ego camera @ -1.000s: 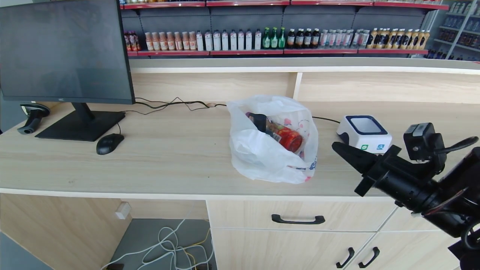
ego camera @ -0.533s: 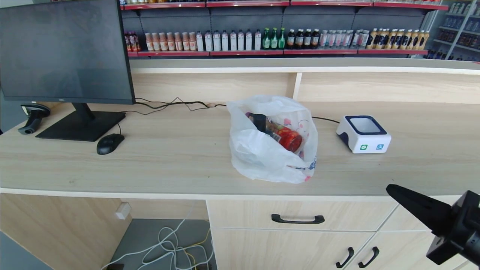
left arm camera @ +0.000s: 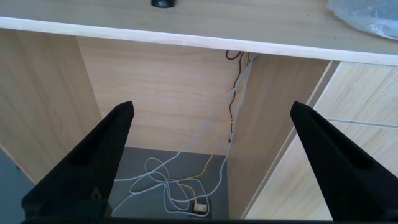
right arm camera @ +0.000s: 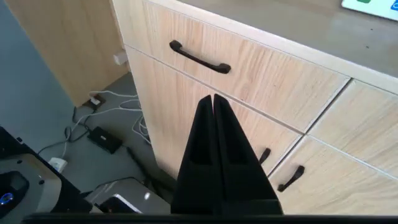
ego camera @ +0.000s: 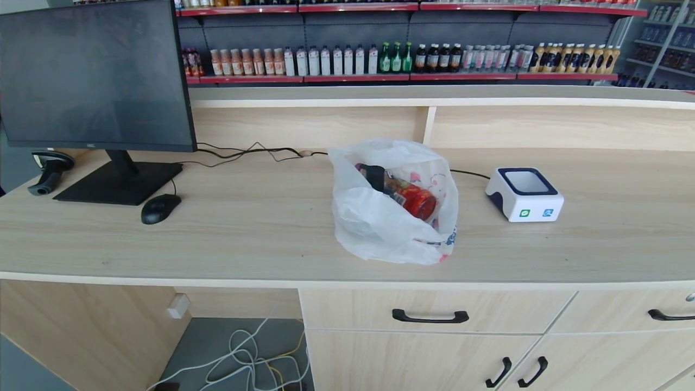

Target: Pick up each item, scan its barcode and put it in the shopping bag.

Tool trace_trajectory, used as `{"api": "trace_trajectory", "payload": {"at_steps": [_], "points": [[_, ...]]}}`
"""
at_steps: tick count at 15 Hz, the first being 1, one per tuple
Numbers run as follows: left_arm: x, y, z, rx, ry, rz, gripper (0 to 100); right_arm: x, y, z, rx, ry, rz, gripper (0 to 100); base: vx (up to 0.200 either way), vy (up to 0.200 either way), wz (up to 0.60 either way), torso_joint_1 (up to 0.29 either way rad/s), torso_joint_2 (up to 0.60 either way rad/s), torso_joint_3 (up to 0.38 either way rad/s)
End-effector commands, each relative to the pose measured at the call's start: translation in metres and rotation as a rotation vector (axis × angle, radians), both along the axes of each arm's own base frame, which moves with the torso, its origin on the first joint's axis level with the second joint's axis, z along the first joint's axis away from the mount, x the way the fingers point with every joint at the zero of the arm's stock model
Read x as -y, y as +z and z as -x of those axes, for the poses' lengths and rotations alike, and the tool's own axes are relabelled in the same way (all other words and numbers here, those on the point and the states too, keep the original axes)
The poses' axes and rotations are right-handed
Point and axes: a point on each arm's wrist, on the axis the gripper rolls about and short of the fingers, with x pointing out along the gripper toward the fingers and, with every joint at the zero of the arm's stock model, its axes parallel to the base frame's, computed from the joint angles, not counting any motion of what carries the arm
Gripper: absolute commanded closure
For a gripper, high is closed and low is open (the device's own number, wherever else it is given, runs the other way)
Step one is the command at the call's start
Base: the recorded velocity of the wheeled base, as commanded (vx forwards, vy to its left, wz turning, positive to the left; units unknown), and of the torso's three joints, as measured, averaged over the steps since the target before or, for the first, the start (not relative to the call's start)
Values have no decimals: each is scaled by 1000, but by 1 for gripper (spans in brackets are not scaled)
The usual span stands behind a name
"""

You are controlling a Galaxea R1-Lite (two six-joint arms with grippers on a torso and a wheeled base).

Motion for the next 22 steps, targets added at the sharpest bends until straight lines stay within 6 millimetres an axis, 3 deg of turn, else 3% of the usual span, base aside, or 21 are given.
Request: {"api": "trace_trajectory", "payload": {"at_steps": [1,5,7,11,14,22], "points": [[0,0,0,0,1,1,0,8,-24,16,-37,-315,-116,100,0,0,0,0,0,0],[0,0,0,0,1,1,0,8,-24,16,-24,-306,-69,100,-100,0,0,0,-1,2],[0,0,0,0,1,1,0,5,-24,16,-14,-537,-80,100,-200,0,0,19,5,2],[0,0,0,0,1,-4,0,5,-26,24,71,-449,-120,100,-200,0,0,-4,0,5],[0,0,0,-3,-1,-9,0,5,-26,24,70,-449,-123,100,0,0,0,0,0,0],[0,0,0,-5,1,-6,0,5,-26,24,71,-449,-119,100,0,-200,0,7,4,4]]}}
